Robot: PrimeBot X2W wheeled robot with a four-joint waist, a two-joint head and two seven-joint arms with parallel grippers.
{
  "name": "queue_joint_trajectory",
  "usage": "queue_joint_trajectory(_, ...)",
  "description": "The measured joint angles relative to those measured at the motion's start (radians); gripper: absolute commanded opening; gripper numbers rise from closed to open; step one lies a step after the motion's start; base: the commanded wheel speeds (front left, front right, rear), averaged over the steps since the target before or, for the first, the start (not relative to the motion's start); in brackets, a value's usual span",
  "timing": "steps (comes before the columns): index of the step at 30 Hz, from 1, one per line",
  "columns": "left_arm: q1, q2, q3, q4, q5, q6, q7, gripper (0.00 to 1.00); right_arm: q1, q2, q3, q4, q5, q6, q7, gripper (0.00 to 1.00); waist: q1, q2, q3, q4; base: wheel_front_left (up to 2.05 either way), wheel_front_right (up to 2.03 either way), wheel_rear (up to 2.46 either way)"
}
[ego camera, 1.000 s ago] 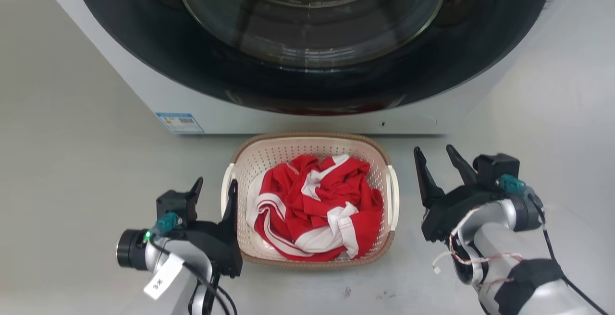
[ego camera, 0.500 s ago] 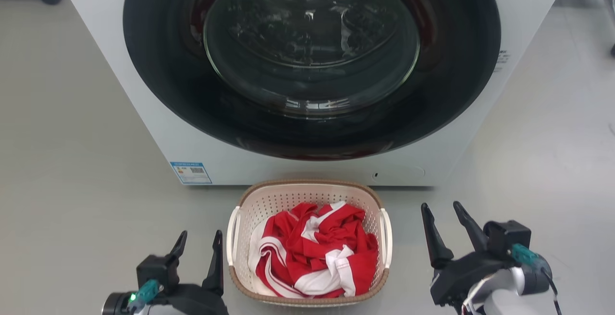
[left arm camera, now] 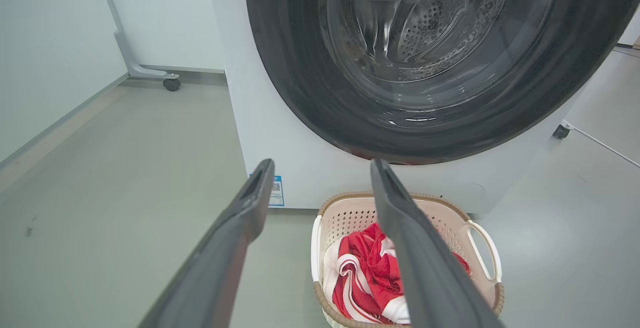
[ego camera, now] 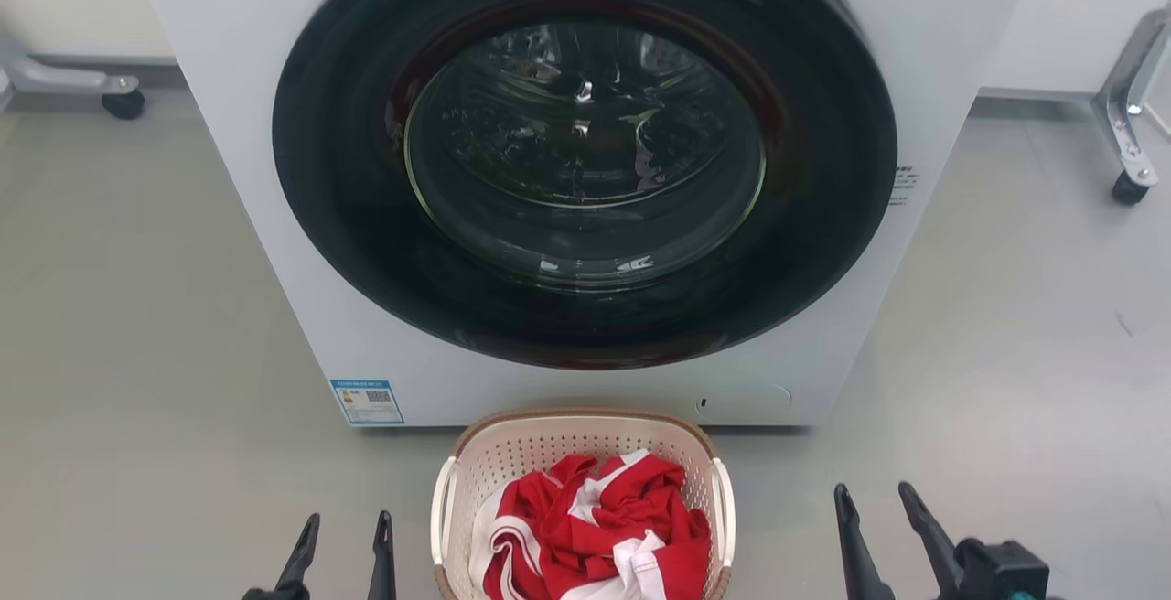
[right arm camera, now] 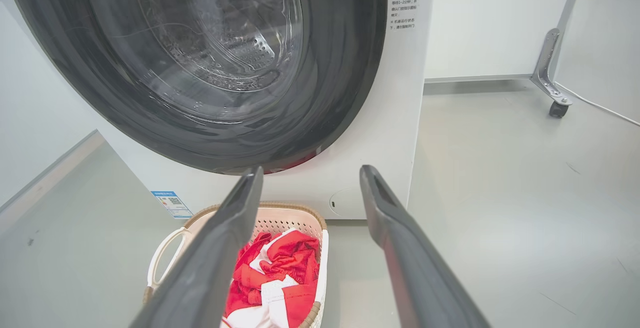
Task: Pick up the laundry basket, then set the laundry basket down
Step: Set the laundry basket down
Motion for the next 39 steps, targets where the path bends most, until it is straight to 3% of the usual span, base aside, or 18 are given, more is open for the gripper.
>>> queue_joint_trajectory(15,0.136,-0.036,0.072,-0.169,0.080,0.000,0.000,1.00,0.150,0.066,-0.099,-0.170,-0.132,0.000,0.000,1.00,0.0001,0.0001,-0.034,-0.033,0.00,0.00,0.00)
queue_joint_trajectory(39,0.146,-0.056,0.091,-0.236,0.141,0.000,0.000,1.00,0.191,0.098,-0.182,-0.270,-0.221,0.000,0.000,1.00,0.0001,0.0001,-0.023,-0.048,0.00,0.00,0.00)
